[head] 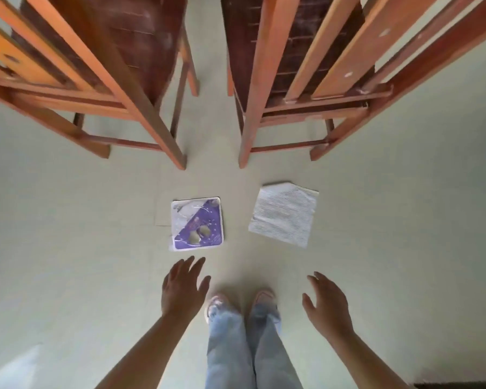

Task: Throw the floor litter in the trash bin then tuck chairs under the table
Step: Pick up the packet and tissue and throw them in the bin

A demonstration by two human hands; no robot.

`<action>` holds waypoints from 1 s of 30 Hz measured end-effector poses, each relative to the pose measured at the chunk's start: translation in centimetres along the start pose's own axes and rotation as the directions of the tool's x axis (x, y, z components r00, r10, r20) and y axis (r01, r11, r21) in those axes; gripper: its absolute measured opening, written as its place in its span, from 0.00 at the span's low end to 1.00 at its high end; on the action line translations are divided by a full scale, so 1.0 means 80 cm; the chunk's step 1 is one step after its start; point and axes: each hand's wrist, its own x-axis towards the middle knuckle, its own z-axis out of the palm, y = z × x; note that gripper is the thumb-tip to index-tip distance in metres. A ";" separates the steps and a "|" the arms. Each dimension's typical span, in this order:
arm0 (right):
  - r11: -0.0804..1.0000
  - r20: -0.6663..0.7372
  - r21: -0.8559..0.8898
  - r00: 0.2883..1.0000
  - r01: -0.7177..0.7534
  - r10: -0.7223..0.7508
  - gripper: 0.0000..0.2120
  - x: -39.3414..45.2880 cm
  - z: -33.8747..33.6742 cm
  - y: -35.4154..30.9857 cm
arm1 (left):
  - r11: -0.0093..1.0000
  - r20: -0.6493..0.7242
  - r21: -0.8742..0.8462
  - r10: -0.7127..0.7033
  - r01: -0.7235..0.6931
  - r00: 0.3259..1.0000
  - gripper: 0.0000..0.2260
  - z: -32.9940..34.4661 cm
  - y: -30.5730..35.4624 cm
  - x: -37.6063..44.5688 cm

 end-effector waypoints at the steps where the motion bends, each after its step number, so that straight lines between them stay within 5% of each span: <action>1: 1.000 -0.013 -0.016 1.000 0.020 -0.020 0.22 0.019 0.034 0.008 | 1.000 0.024 0.000 0.001 -0.001 1.000 0.22 0.036 -0.005 0.024; 5: 0.993 0.020 -0.070 0.995 0.099 -0.098 0.13 0.107 0.167 0.034 | 0.995 0.042 -0.084 -0.042 0.045 0.998 0.16 0.175 -0.036 0.109; 14: 1.000 -0.146 -0.013 0.989 0.007 -0.009 0.24 0.322 0.378 0.102 | 0.981 -0.152 -0.129 -0.163 0.144 0.975 0.31 0.366 -0.136 0.309; 18: 0.987 -0.123 -0.005 0.980 -0.161 0.159 0.30 0.372 0.416 0.122 | 0.980 -0.191 -0.125 -0.180 0.158 0.965 0.35 0.396 -0.155 0.352; 23: 0.996 -0.248 -0.080 0.969 -0.039 0.018 0.31 0.373 0.434 0.126 | 0.995 -0.250 -0.070 -0.080 0.064 0.965 0.32 0.408 -0.156 0.353; 30: 1.000 -0.118 0.009 0.993 0.019 -0.018 0.15 0.373 0.423 0.100 | 0.997 -0.221 -0.047 -0.065 0.056 0.973 0.32 0.398 -0.152 0.357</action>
